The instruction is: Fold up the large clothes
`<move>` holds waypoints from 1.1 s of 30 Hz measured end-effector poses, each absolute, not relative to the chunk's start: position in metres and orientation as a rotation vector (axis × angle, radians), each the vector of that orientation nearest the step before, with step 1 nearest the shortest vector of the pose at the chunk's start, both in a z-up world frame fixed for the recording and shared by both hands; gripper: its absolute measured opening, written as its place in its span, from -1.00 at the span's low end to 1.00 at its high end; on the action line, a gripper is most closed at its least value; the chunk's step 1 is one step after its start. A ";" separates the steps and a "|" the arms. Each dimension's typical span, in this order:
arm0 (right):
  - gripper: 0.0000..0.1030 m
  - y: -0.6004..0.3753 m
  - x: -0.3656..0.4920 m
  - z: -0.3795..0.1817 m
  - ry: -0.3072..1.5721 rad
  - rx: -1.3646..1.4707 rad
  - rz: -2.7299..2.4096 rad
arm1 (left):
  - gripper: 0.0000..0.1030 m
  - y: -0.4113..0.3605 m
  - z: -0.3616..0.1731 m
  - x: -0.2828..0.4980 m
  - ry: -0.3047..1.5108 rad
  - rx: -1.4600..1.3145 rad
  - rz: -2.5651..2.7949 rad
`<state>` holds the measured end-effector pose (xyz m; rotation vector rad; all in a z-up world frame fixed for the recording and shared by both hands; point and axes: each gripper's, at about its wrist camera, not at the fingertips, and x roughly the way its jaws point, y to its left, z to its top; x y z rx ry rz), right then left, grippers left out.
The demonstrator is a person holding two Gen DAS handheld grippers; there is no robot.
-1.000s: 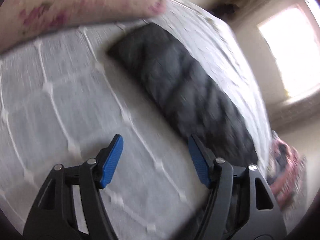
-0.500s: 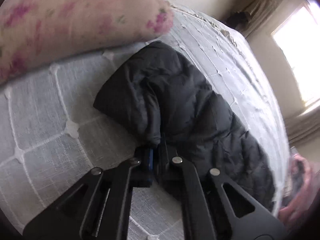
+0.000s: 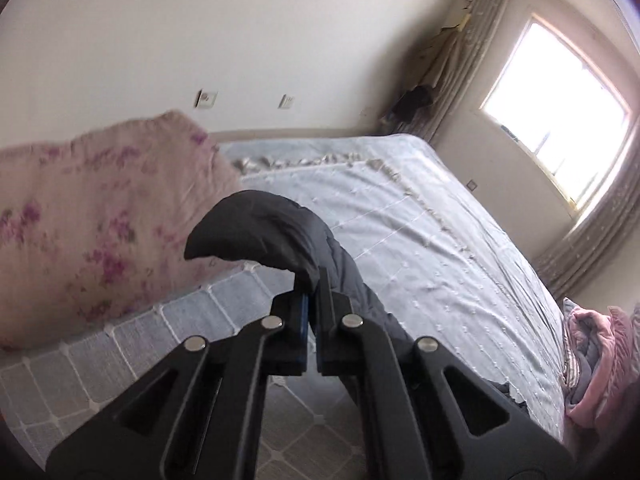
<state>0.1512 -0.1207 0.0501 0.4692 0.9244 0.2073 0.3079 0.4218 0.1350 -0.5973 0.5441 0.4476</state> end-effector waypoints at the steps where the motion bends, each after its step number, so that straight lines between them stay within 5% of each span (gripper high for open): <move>1: 0.68 -0.126 0.150 0.051 0.921 0.483 0.210 | -0.93 0.414 0.147 0.307 0.527 -0.585 0.428; 13: 0.68 -0.185 0.136 0.075 0.850 0.614 0.155 | -0.93 0.184 0.217 0.336 0.442 -0.365 -0.016; 25: 0.68 -0.222 0.134 0.071 0.852 0.742 0.117 | -0.88 -0.030 0.063 0.381 0.703 -0.081 -0.298; 33: 0.68 -0.233 0.133 0.067 0.881 0.798 0.145 | 0.17 -0.090 0.035 0.359 0.762 0.095 -0.475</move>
